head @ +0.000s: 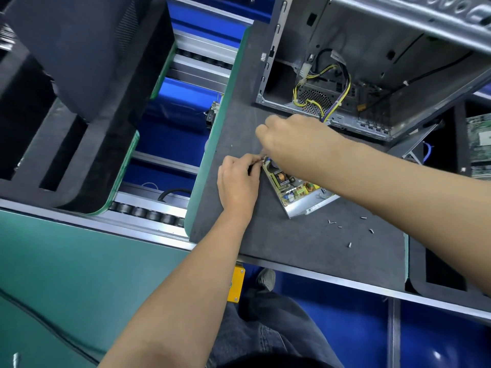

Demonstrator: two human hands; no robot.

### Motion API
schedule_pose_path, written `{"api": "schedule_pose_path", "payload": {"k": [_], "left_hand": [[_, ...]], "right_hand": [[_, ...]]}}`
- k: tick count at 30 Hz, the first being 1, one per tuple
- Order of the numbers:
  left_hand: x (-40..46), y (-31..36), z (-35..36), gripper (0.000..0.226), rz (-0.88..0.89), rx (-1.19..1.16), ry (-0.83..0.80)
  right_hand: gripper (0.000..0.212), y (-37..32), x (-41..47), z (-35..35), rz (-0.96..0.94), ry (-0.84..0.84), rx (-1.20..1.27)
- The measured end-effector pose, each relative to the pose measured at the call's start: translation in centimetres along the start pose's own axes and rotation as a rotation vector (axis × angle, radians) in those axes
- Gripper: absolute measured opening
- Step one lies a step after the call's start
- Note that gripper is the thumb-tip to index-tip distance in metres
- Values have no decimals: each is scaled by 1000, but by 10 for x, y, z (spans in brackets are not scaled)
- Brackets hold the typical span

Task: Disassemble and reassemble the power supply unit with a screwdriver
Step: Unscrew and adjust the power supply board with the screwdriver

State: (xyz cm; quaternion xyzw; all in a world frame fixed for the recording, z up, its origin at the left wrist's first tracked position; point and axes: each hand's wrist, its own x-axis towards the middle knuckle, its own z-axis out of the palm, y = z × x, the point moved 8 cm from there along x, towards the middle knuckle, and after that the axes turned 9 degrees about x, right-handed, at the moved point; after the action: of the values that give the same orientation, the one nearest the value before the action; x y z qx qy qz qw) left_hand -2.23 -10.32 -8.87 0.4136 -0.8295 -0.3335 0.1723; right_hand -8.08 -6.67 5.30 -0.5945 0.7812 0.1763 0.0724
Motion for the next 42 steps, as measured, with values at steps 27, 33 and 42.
{"api": "schedule_pose_path", "payload": {"k": [27, 33, 42], "left_hand": [[-2, 4, -3, 11, 16, -28, -16], [-1, 4, -3, 11, 19, -19, -11], [0, 2, -2, 11, 4, -16, -19]], "right_hand": [[36, 29, -7, 4, 149, 36, 39], [13, 21, -3, 4, 9, -44, 121], [22, 20, -5, 4, 71, -43, 154]]}}
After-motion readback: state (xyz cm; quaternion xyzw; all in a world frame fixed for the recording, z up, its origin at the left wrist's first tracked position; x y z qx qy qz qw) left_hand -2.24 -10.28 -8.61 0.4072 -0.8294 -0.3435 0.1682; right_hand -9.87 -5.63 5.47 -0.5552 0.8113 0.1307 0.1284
